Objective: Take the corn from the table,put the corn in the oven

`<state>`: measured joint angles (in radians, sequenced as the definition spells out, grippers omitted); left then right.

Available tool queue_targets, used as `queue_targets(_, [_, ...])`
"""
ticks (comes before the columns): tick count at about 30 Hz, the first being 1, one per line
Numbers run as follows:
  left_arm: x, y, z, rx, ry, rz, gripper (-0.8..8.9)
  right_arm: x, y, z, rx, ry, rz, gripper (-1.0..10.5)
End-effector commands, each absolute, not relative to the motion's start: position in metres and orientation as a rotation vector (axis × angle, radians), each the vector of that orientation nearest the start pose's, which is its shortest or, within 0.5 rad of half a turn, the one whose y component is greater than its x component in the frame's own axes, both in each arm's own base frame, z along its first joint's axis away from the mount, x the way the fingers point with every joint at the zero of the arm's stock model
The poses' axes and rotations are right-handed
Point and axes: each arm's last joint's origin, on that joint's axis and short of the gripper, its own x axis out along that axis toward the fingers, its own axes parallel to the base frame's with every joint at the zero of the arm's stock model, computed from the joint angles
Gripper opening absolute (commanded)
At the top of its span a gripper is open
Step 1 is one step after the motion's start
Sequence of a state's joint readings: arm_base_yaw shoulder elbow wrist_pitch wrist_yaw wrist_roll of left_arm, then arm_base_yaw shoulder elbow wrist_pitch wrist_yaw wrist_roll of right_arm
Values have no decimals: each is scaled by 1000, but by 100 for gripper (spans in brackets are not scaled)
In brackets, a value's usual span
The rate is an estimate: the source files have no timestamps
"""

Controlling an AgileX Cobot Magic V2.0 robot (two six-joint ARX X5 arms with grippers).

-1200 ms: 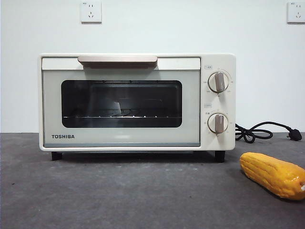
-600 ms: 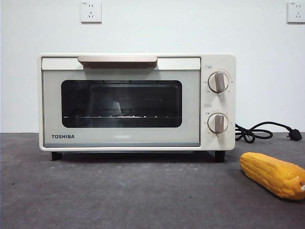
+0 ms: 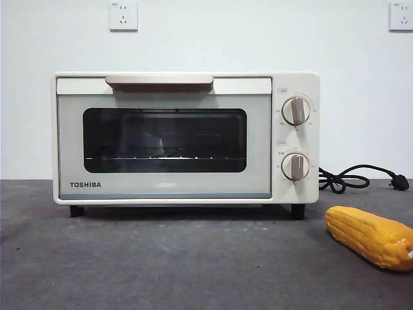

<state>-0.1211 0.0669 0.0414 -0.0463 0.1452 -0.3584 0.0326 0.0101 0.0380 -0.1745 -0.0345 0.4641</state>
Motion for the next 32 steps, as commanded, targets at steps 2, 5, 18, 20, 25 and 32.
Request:
queue_targets(2, [96, -18, 191, -367, 70, -318, -4, 91, 4, 183, 476, 72, 70, -1])
queue_targets(5, [94, -18, 211, -360, 32, -325, -4, 86, 5, 203, 466, 0, 101, 0])
queue_targets(18, [103, -23, 307, -301, -12, -478, -4, 78, 10, 276, 369, 27, 280, 13])
queue_targets(20, [107, -23, 318, -283, -2, -481, -4, 81, 10, 285, 338, 71, 299, 72])
queue_targets(25, [114, -24, 345, -226, 34, -474, -4, 94, 13, 310, 292, 222, 348, 243])
queue_targets(32, [120, -25, 374, -173, 70, -471, -4, 118, 15, 335, 246, 425, 399, 360])
